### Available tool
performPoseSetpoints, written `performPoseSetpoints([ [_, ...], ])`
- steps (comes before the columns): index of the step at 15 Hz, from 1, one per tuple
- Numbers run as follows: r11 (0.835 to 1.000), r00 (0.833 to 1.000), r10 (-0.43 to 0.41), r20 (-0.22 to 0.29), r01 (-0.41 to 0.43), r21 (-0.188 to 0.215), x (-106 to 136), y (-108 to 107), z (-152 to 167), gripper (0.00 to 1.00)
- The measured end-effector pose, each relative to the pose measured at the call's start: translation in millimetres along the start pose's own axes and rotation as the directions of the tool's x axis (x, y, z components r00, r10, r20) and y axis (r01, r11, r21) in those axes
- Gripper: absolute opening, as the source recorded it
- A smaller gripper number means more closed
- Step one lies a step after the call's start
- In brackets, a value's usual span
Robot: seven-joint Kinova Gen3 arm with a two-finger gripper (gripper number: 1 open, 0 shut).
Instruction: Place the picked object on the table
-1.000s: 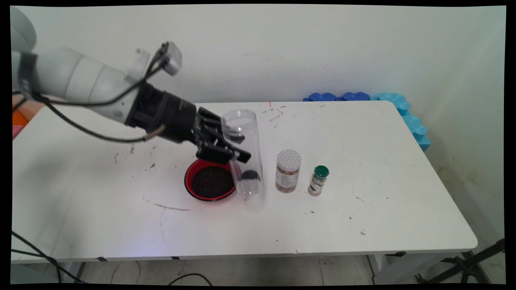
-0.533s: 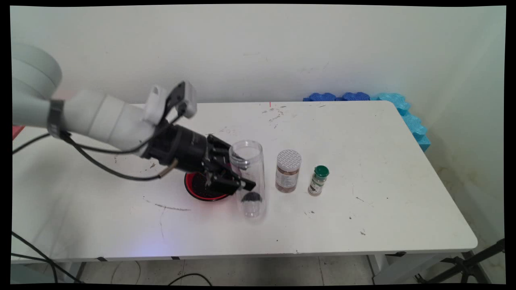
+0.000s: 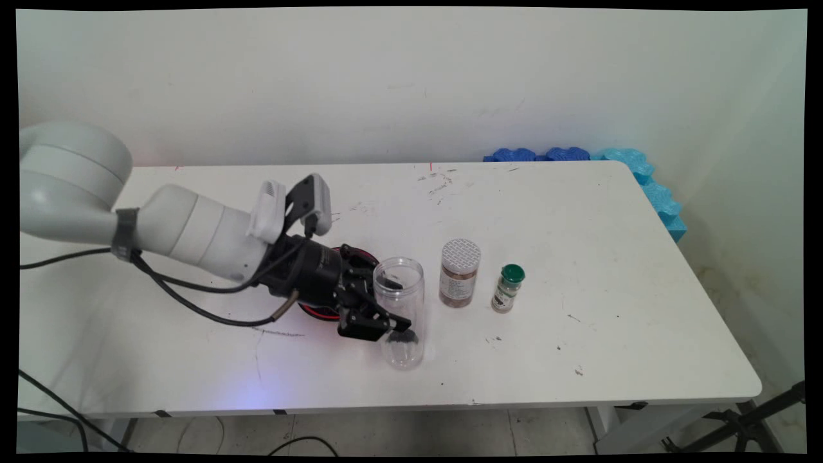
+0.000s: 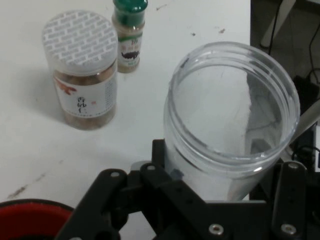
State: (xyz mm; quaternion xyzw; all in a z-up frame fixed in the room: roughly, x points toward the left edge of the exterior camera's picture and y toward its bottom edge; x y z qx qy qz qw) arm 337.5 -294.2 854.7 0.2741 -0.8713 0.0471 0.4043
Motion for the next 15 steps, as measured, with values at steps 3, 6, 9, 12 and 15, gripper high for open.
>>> performPoseSetpoints([
  [3,1.000,1.000,0.014,0.004,-0.014,0.007,-5.5,0.0,7.1,0.00],
  [6,0.999,1.000,0.029,0.006,-0.029,0.015,-10.4,-0.7,14.1,0.00],
  [9,0.999,0.999,0.039,0.005,-0.039,0.022,-13.8,-1.4,19.5,0.00],
  [12,0.999,0.999,0.045,0.002,-0.045,0.027,-15.6,-2.0,22.9,0.00],
  [15,0.999,0.999,0.044,-0.005,-0.044,0.030,-16.0,-2.5,24.5,1.00],
])
